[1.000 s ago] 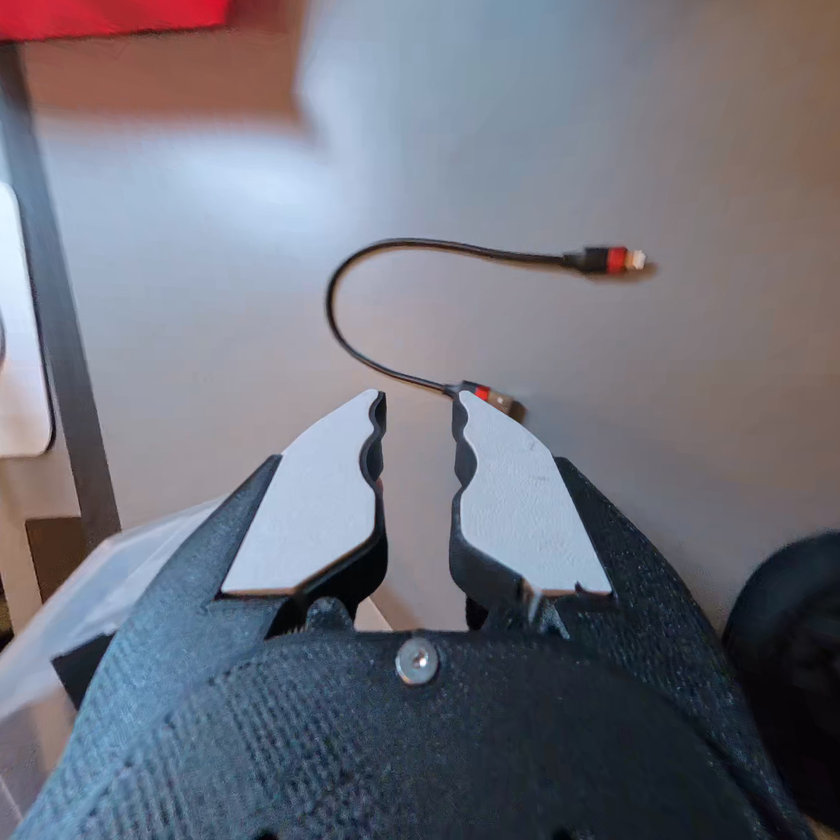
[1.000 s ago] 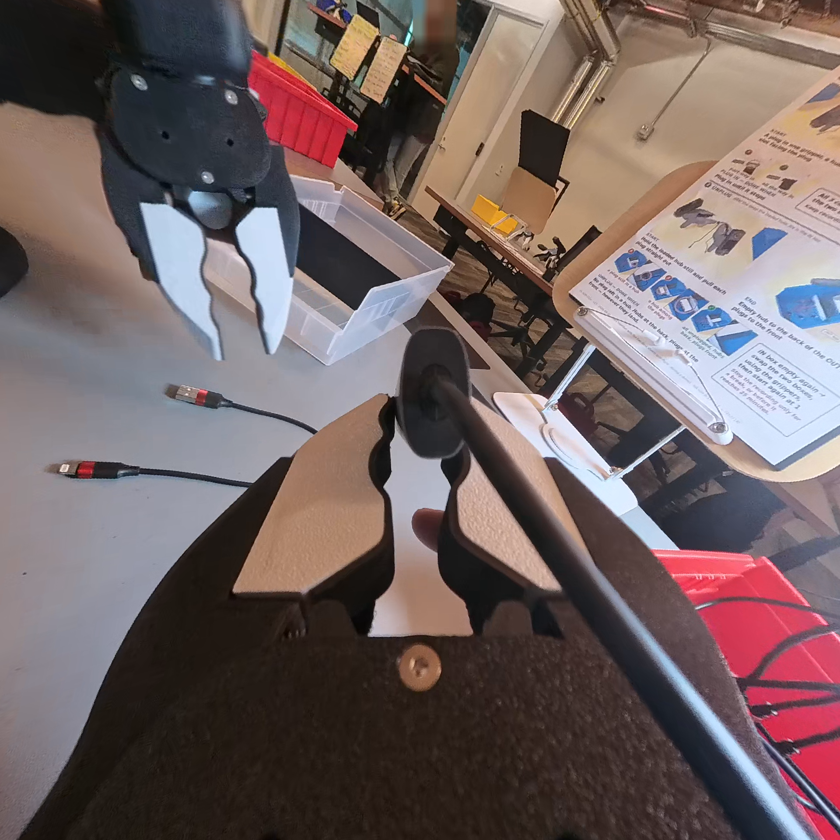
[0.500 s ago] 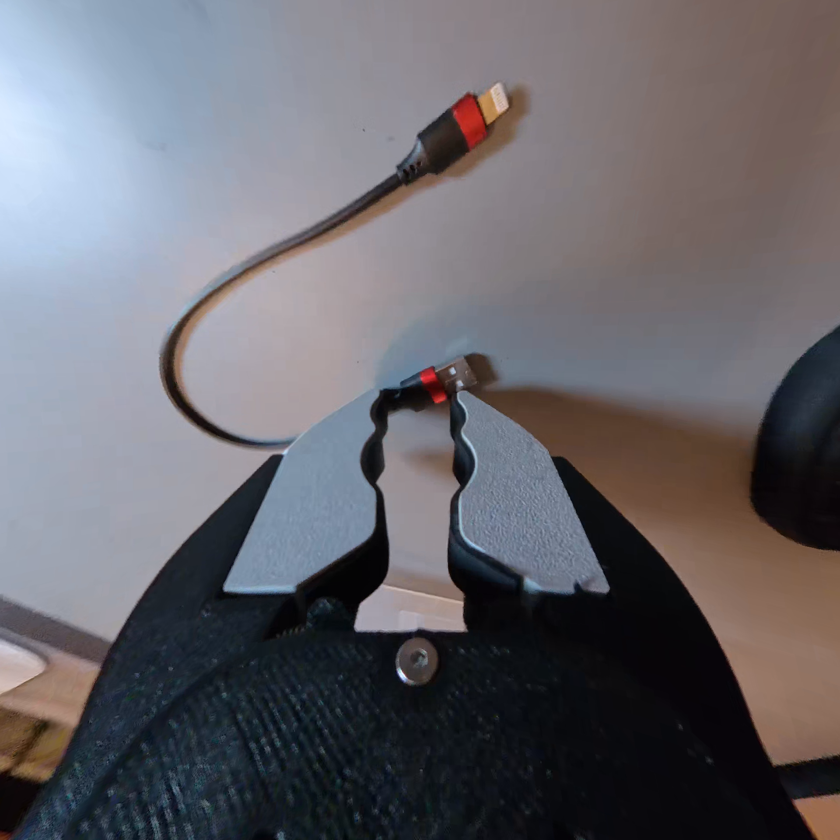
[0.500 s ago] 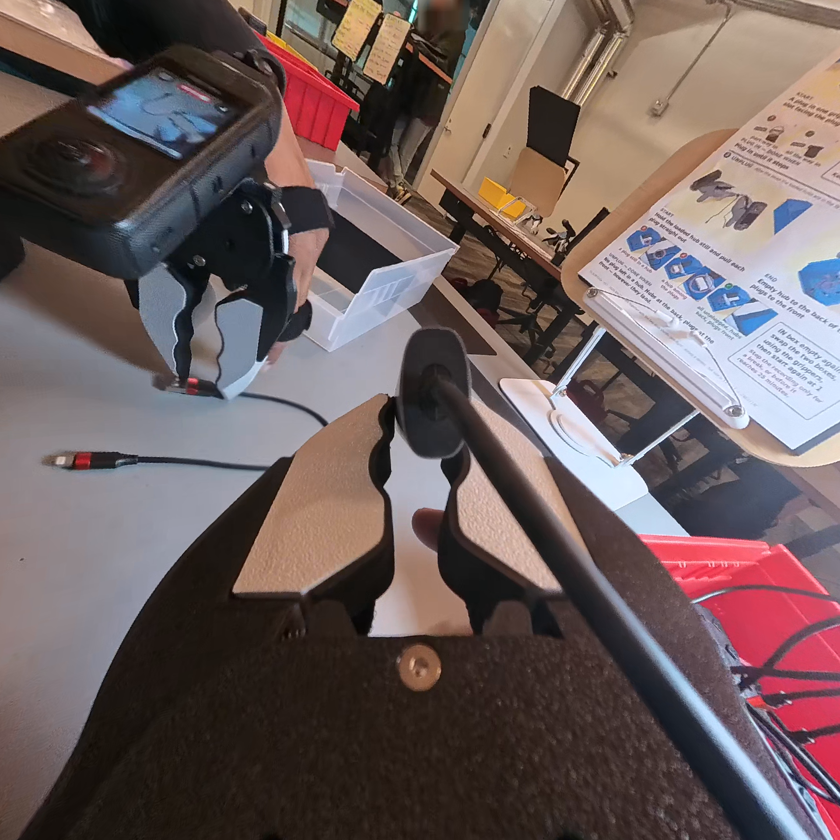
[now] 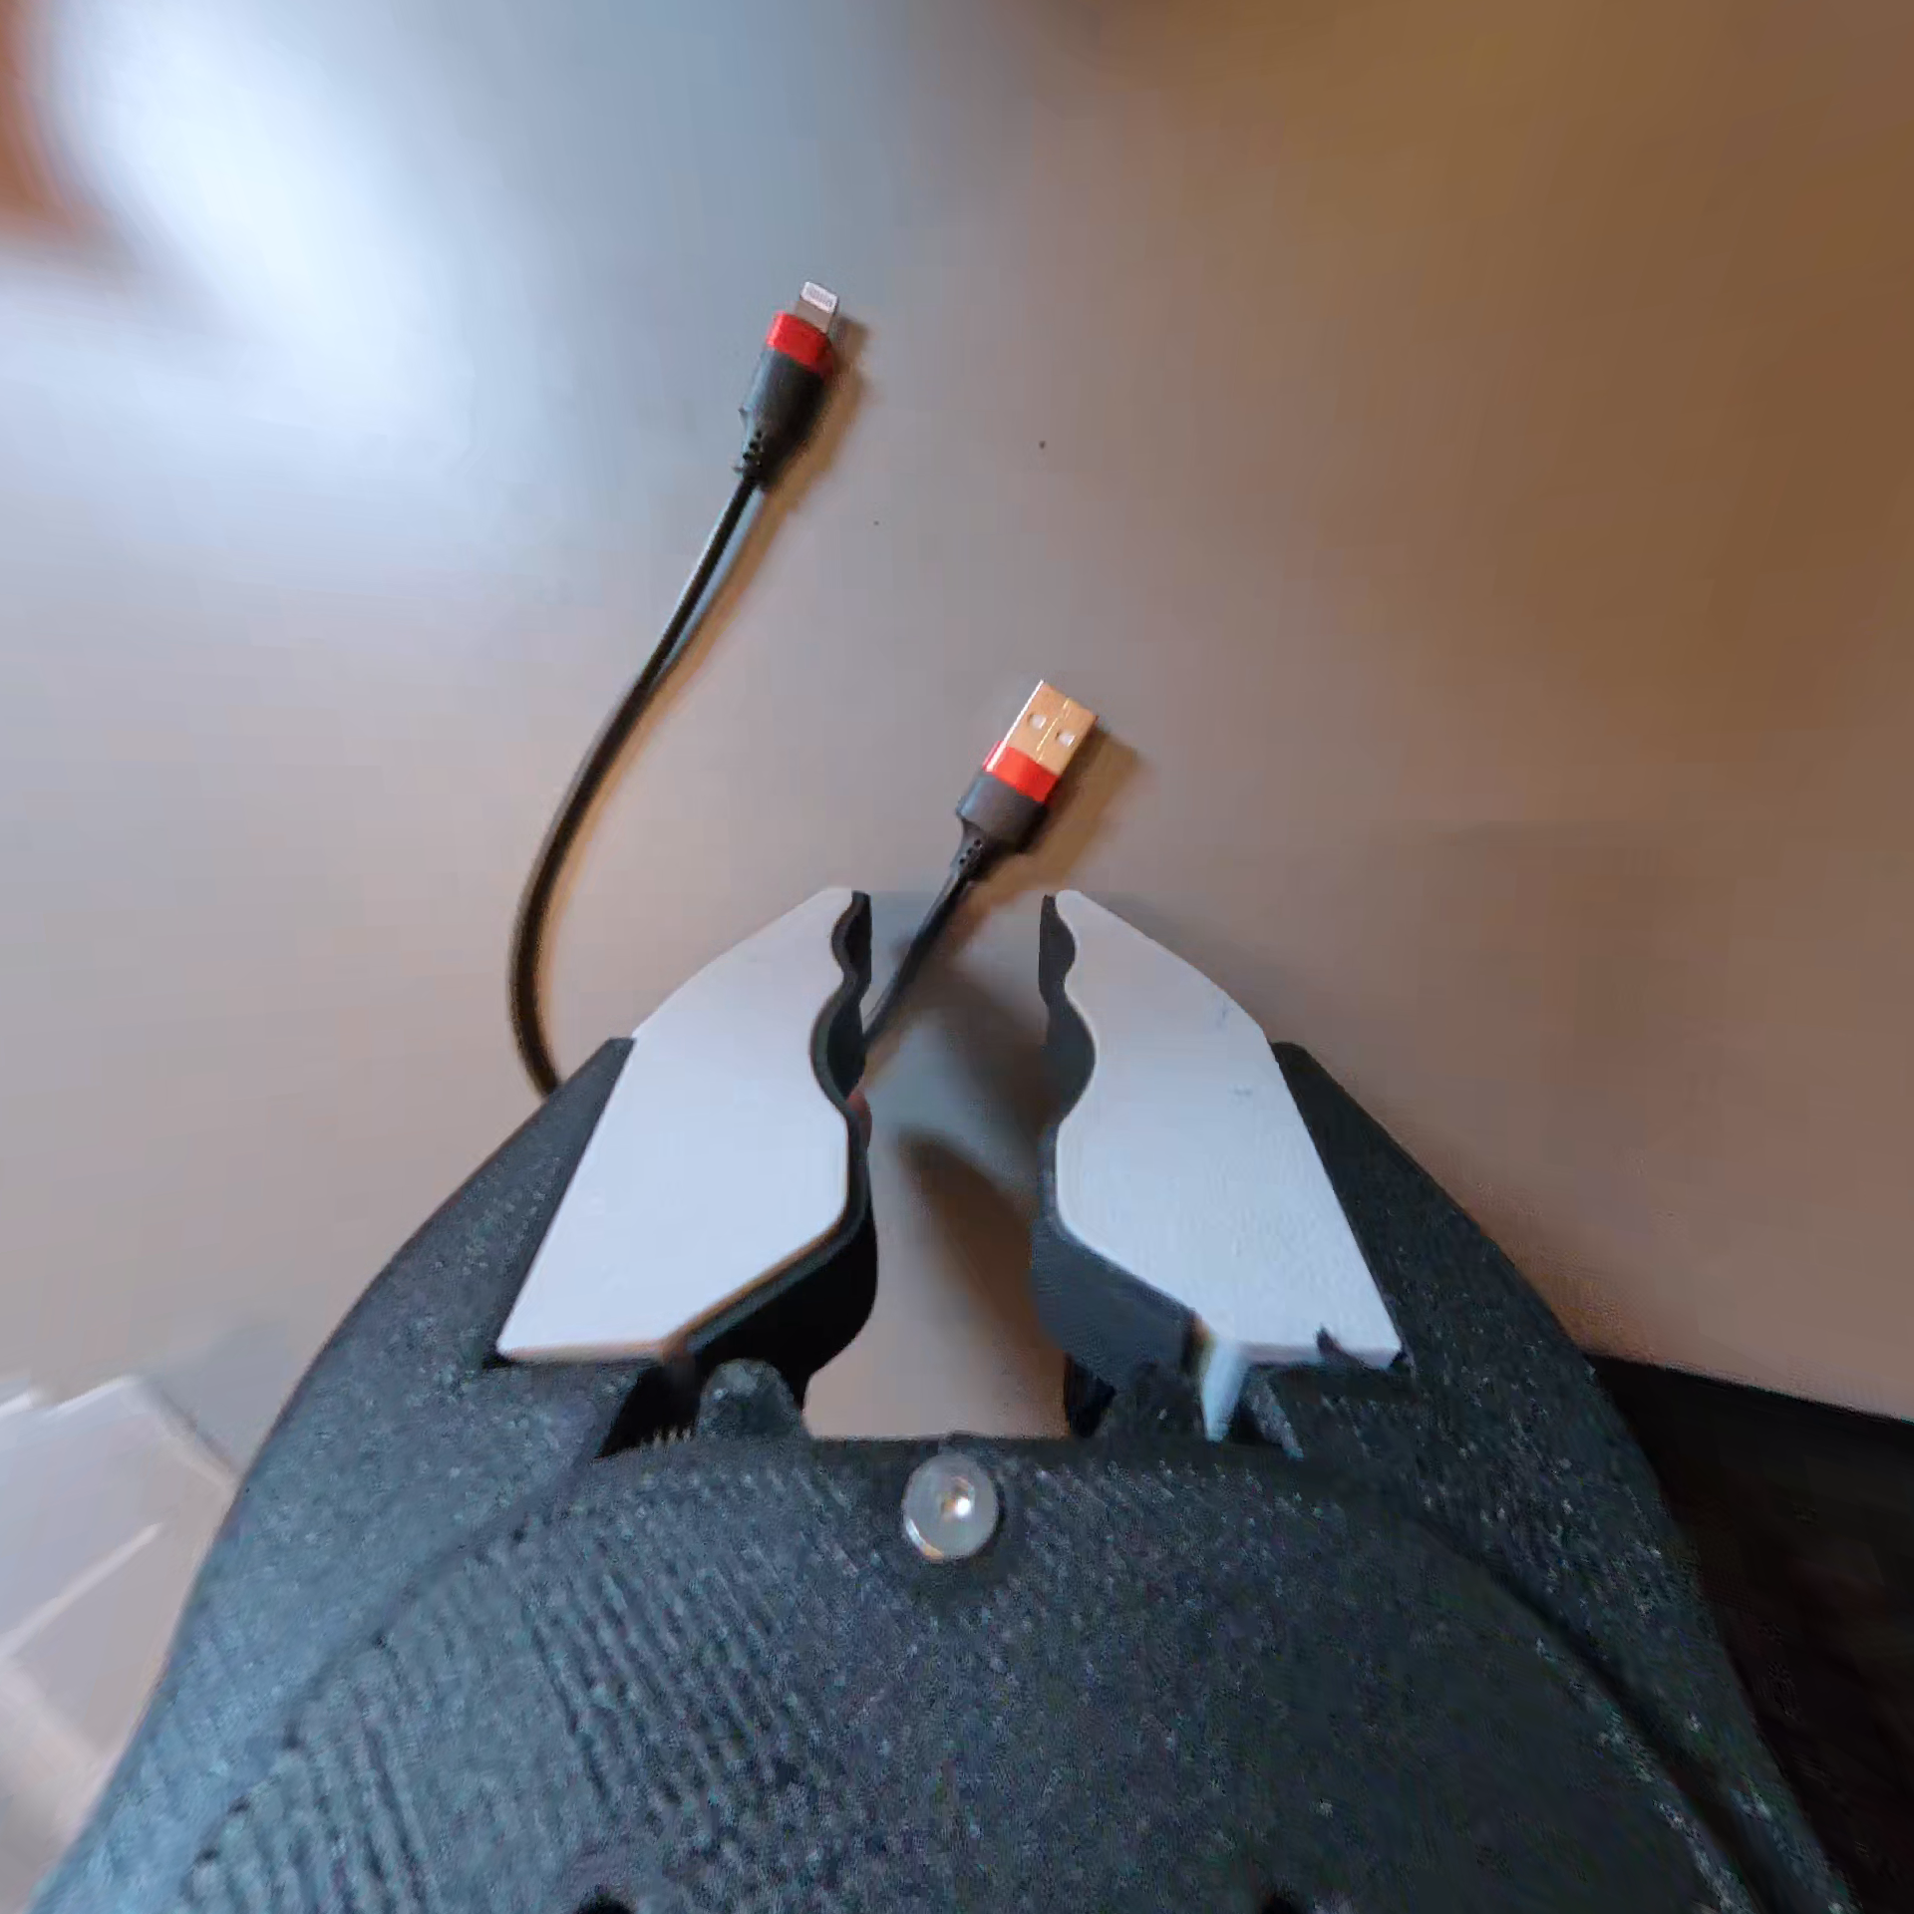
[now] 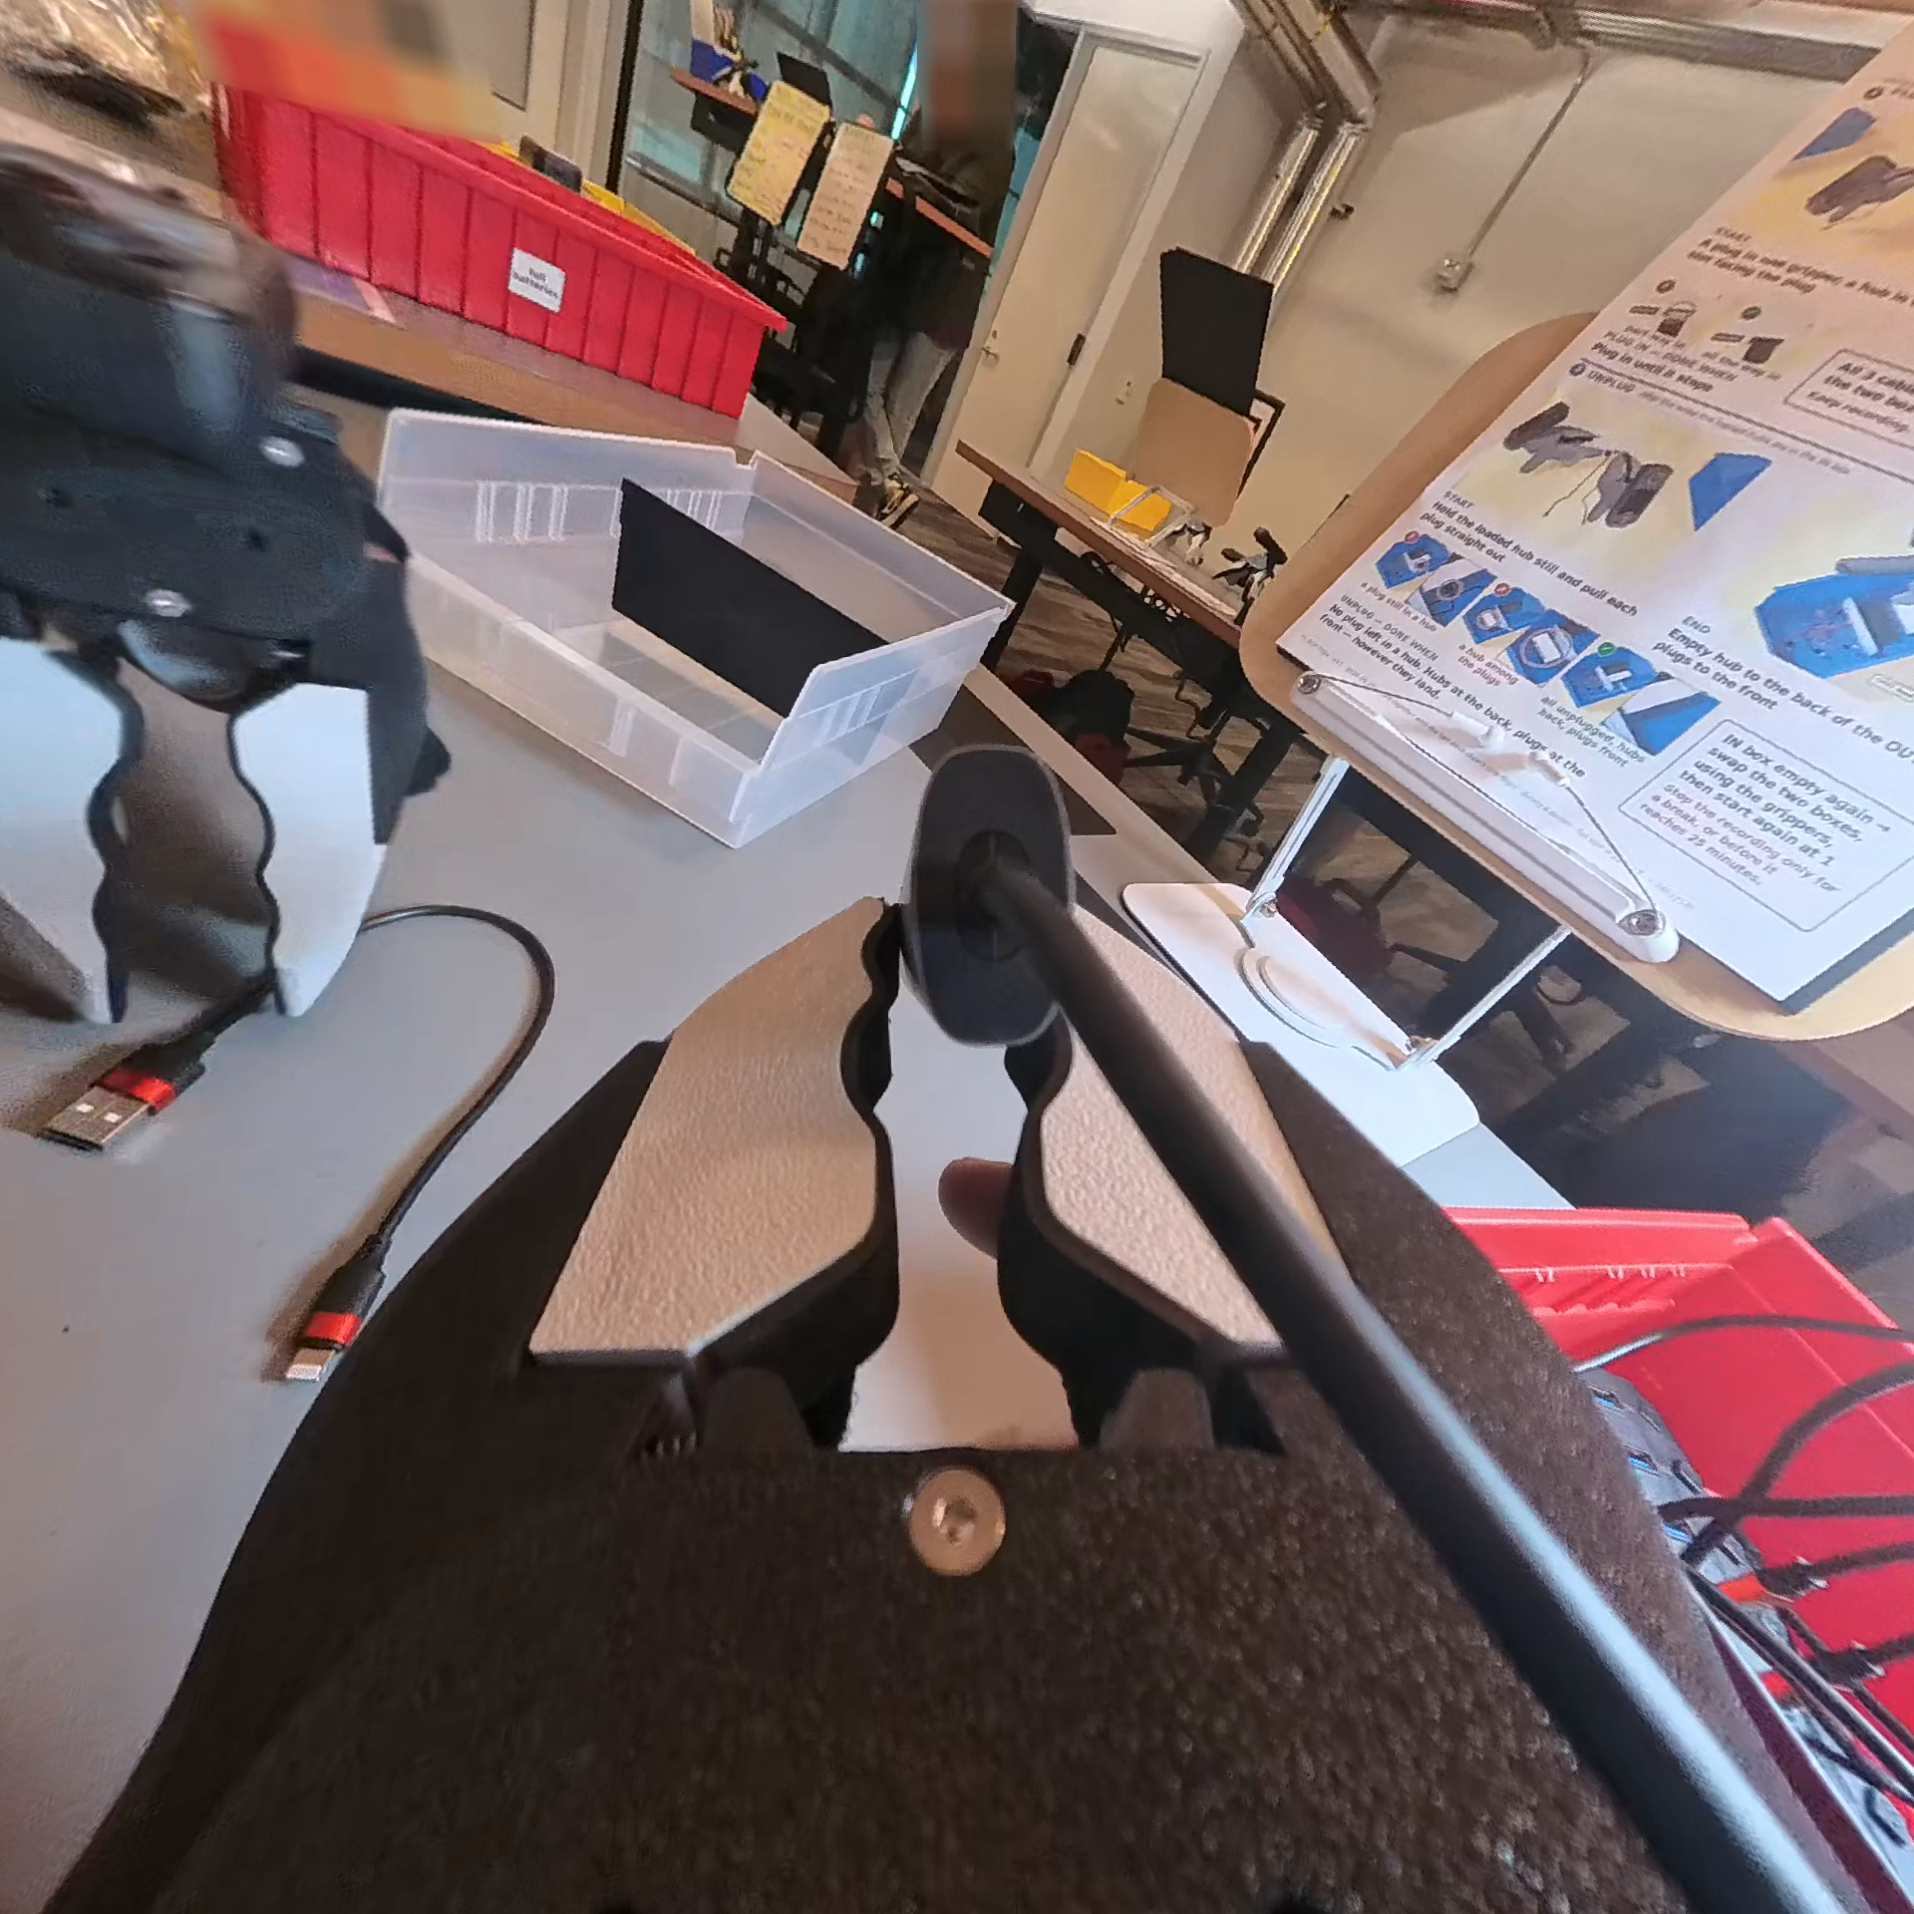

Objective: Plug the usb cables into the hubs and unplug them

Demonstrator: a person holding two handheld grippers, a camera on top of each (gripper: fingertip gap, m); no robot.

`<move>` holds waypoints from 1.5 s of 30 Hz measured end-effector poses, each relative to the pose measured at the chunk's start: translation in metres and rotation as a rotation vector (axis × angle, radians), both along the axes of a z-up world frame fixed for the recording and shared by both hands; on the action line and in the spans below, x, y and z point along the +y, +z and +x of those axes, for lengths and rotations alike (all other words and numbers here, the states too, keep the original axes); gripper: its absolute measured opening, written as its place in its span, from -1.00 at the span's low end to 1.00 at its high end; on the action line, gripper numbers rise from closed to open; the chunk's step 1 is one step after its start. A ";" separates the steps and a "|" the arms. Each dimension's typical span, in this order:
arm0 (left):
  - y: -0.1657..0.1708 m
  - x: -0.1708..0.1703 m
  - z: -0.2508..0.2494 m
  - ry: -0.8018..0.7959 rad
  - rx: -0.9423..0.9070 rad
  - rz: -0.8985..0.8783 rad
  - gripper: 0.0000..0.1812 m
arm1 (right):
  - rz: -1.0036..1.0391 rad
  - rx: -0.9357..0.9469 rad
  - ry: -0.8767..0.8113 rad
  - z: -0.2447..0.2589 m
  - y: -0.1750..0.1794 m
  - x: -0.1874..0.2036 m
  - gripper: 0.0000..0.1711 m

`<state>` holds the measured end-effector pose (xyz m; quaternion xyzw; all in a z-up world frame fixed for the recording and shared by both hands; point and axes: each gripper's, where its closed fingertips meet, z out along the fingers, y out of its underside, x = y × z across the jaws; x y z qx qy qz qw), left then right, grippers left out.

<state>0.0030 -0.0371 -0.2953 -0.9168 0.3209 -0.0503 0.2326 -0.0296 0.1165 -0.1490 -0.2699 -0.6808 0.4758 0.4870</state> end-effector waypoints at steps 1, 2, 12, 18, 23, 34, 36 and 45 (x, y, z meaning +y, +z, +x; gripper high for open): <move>0.000 0.000 -0.001 -0.009 0.048 0.044 -0.66 | -0.005 -0.001 0.002 0.000 0.000 -0.001 -0.79; 0.000 0.001 -0.001 -0.016 0.083 0.076 -0.66 | -0.009 -0.002 0.004 0.000 0.000 -0.001 -0.79; -0.003 0.007 -0.001 -0.155 0.155 0.007 -0.96 | -0.015 0.002 0.008 0.001 0.003 -0.006 -0.79; -0.001 0.001 0.018 -0.080 0.080 -0.009 -0.98 | -0.015 0.007 0.007 0.003 0.005 -0.004 -0.79; 0.069 -0.033 0.072 -0.089 -0.313 0.032 -0.97 | -0.034 0.039 0.008 0.008 0.017 -0.001 -0.79; 0.046 0.014 -0.026 0.213 -0.250 0.071 -1.00 | -0.075 0.023 0.008 0.005 0.015 -0.001 -0.80; 0.044 0.025 -0.030 0.210 -0.251 0.112 -0.97 | -0.071 0.015 0.000 0.004 0.012 0.002 -0.79; 0.033 0.014 0.069 -0.206 -0.191 0.091 -0.70 | -0.075 -0.013 -0.008 0.000 0.003 0.007 -0.79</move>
